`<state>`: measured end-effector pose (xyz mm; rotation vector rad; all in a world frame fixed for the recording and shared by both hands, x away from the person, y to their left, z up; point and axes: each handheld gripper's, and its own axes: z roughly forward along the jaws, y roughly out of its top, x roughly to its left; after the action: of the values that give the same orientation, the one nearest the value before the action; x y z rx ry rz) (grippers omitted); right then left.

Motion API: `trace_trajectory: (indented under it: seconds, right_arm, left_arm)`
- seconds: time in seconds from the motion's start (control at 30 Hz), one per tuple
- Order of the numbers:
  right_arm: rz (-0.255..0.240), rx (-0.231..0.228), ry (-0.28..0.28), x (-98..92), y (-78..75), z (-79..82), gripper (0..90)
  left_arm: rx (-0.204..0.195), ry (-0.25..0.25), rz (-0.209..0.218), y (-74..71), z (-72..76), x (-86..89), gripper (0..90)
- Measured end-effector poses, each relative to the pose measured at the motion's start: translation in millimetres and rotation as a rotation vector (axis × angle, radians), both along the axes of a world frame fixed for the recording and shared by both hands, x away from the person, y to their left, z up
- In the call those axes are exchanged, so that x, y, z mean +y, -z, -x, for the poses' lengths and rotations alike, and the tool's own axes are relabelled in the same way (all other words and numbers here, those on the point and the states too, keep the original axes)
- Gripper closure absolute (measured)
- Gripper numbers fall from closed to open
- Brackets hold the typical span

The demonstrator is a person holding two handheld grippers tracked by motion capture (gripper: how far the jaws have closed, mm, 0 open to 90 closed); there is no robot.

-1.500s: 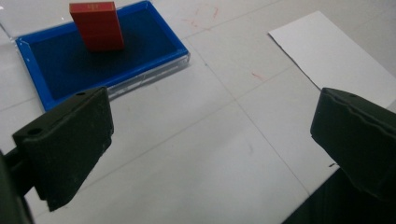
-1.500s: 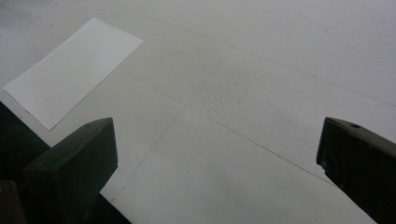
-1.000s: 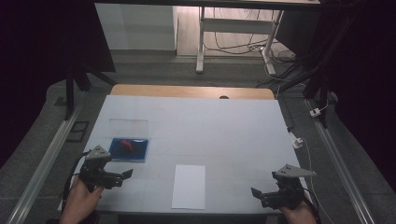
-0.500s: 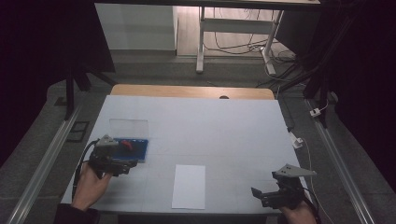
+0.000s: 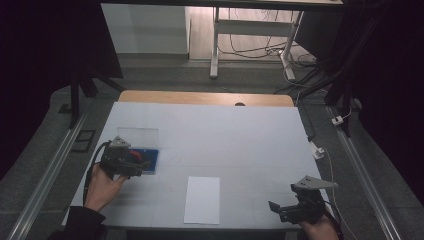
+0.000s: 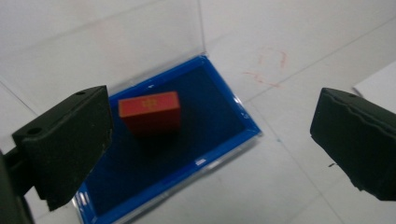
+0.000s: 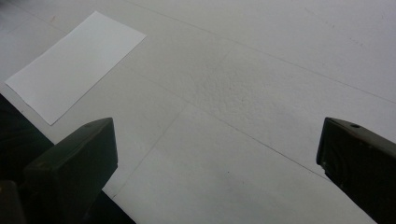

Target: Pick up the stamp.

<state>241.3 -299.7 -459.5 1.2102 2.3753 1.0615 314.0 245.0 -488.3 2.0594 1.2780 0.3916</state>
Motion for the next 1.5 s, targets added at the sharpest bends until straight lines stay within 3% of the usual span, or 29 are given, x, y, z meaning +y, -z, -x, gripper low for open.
trace_trajectory:
  seconds: [0.23, 0.37, 0.57, 0.6, 0.67, 0.9, 1.0, 1.3, 1.5]
  right_arm:
    - [0.0, 0.001, -0.005, 0.5, 0.3, -0.4, 0.0]
    - [0.002, 0.0, -0.007, 0.3, 0.1, -0.2, 0.0]
    - [0.007, 0.0, -0.012, 1.3, 0.3, 0.0, 0.0]
    - [0.009, -0.001, -0.013, 1.6, 0.3, 0.0, 0.0]
    - [0.01, -0.001, -0.014, 1.7, 0.2, -0.1, 0.0]
    - [0.013, -0.001, -0.017, 2.0, 0.4, -0.5, 0.0]
    - [0.016, -0.002, -0.017, 2.5, 0.5, -0.3, 0.0]
    - [0.017, -0.002, -0.02, 2.9, 0.5, -0.3, 0.0]
    - [0.017, -0.006, -0.025, 2.7, 0.3, 0.2, 0.0]
  left_arm:
    - [0.012, -0.022, -0.065, 8.7, -18.4, 4.4, 0.0]
    - [0.03, -0.023, -0.08, 13.4, -24.2, 8.6, 0.1]
    - [0.038, -0.022, -0.115, 16.2, -26.7, 12.1, 12.2]
    - [0.04, -0.021, -0.115, 16.1, -26.6, 12.4, 19.7]
    - [0.049, -0.022, -0.11, 15.5, -26.5, 13.3, 26.4]
    - [0.065, -0.043, -0.098, 13.8, -26.1, 14.7, 40.5]
    - [0.08, -0.04, -0.07, 12.9, -26.2, 14.3, 56.8]
    - [0.093, -0.05, -0.069, 11.5, -27.3, 13.5, 57.9]
    - [0.04, -0.027, -0.044, 3.8, -22.5, 16.8, 57.8]
